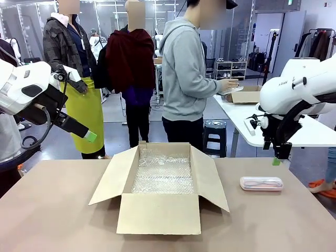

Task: Pack the glasses set securely to prepare it for shipping.
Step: Place the Glasses case inside the Package Box.

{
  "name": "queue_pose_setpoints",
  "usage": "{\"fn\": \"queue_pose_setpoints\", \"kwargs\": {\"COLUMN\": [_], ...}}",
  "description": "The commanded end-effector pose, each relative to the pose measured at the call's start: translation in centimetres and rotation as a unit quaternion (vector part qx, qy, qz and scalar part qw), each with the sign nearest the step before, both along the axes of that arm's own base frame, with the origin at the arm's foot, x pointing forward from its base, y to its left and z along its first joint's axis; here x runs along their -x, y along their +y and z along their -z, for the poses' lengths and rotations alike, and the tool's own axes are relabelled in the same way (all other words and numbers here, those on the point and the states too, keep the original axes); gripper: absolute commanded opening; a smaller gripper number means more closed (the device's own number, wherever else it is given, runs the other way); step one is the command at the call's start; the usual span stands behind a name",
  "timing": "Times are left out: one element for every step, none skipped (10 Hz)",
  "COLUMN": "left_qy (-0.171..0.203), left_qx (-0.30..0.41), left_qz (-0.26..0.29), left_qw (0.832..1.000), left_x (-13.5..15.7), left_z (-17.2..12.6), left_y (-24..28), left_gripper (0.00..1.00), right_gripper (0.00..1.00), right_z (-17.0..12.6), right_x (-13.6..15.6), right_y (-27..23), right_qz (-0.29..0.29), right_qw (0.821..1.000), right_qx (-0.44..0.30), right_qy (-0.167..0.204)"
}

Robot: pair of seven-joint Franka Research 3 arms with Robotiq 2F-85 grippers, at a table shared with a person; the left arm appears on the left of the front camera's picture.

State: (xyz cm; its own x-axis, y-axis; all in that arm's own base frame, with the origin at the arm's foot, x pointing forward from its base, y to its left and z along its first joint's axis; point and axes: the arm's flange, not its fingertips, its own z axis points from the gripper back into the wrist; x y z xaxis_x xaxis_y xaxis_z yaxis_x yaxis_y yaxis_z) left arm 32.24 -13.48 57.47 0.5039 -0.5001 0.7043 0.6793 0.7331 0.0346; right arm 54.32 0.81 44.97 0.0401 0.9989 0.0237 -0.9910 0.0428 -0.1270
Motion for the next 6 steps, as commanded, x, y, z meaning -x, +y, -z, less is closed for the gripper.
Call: {"fn": "queue_pose_setpoints", "kwargs": {"left_qy": [-0.005, -0.005, -0.005, -0.005, -0.005, -0.005], "left_qx": [-0.001, -0.001, -0.001, -0.001, -0.001, -0.001], "left_qz": [0.002, 0.002, 0.002, 0.002, 0.002, 0.002], "left_qw": [1.000, 1.000, 1.000, 1.000, 1.000, 1.000], "left_x": [0.0, 0.0, 0.0, 0.0, 0.0, 0.0], "left_z": [-0.1, -0.1, -0.1, -0.1, -0.1, -0.1], "left_y": [0.2, 0.2, 0.2, 0.2, 0.2, 0.2], "left_gripper": [1.00, 1.00, 1.00, 1.00, 1.00, 1.00], "right_gripper": [1.00, 1.00, 1.00, 1.00, 1.00, 1.00], "right_z": [2.3, 3.3, 4.5, 6.4, 7.4, 8.3], "right_x": [-1.0, -1.3, -1.5, -1.7, -1.8, -1.9], "right_y": [0.3, 0.3, 0.2, 0.0, -0.2, -0.4], "right_qz": [-0.017, -0.023, -0.023, -0.029, -0.031, -0.032], "right_qw": [1.000, 1.000, 1.000, 1.000, 0.999, 0.999], "right_qx": [0.000, 0.003, 0.005, -0.003, 0.002, -0.002], "right_qy": [0.000, 0.004, 0.004, 0.006, 0.016, 0.016]}}
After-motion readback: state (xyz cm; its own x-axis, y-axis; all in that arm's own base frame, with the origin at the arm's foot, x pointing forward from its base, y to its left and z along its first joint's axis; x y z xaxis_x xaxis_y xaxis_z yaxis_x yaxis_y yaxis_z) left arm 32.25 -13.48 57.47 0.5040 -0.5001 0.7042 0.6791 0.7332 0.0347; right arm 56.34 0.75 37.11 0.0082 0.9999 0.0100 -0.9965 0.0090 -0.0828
